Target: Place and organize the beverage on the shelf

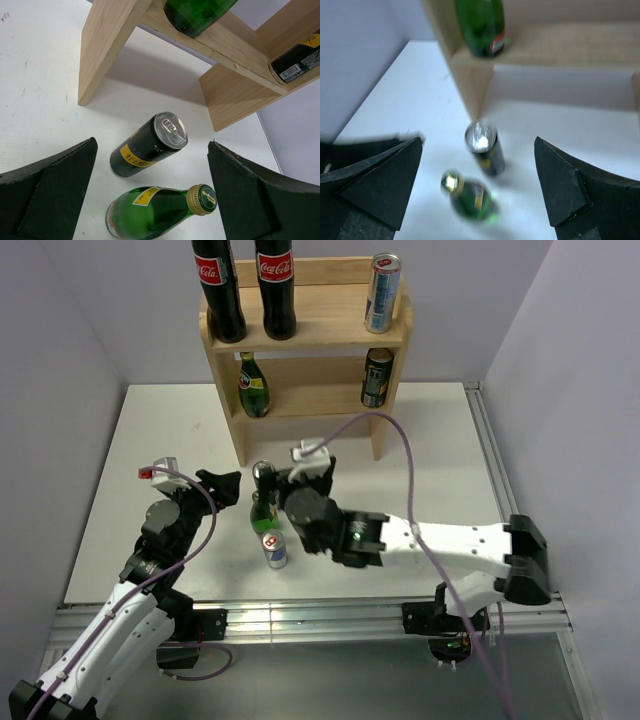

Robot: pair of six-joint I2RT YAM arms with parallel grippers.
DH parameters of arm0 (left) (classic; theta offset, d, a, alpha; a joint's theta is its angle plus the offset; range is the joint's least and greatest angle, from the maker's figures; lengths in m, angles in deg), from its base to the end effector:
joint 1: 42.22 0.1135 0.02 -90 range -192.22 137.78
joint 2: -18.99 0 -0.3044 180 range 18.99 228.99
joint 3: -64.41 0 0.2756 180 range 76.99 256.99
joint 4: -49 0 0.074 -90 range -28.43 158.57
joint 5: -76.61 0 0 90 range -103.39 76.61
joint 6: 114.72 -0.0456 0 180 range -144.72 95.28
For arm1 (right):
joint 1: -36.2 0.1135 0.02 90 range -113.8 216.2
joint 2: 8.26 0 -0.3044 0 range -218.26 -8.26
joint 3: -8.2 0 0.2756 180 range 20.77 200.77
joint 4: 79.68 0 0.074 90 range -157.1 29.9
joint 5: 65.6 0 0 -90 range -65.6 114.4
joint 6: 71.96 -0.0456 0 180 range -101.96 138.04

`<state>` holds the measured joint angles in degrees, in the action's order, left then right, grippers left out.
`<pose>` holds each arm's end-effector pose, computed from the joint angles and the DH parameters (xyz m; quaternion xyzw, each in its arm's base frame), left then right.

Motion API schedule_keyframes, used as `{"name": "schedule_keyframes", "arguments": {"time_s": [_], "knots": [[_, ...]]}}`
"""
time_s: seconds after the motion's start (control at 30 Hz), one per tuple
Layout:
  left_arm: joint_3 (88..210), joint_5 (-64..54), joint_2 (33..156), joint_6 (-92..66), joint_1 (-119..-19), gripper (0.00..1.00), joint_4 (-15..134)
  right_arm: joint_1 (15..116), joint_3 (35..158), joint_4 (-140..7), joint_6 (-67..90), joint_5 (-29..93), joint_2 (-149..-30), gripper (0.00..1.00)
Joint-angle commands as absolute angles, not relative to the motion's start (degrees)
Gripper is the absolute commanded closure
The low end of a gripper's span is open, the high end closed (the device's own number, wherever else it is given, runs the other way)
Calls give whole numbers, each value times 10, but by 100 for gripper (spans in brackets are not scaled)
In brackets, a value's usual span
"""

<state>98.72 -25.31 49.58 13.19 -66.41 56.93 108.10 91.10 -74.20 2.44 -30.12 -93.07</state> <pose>0.1419 -0.0534 0.2776 -0.1572 0.7150 -0.2840 0.6192 0.1495 0.3378 0.3945 -0.0485 0.7314 0.1572 0.6618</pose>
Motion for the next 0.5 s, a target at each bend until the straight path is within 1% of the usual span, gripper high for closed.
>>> {"name": "schedule_keyframes", "arguments": {"time_s": [0.0,0.03,0.07,0.13,0.2,0.23,0.37,0.4,0.47], "knots": [[986,-259,497,121,-667,1,564,1134,835,-640,-115,-367,-848,0],[986,-260,498,121,-667,1,565,1145,814,-629,-137,-355,-817,0],[986,-261,498,121,-667,1,564,1157,768,-627,-156,-322,-803,0],[984,-267,495,121,-667,1,564,1200,719,-669,-149,-284,-772,0],[984,-272,492,118,-667,1,565,1234,671,-700,-164,-254,-769,0],[985,-275,491,118,-667,1,566,1260,661,-704,-174,-247,-782,0],[987,-280,495,117,-667,1,567,1282,636,-764,-185,-174,-837,0],[986,-281,495,117,-667,1,567,1286,637,-795,-181,-156,-849,0],[986,-282,495,117,-667,1,569,1290,656,-797,-179,-153,-891,0]]}}
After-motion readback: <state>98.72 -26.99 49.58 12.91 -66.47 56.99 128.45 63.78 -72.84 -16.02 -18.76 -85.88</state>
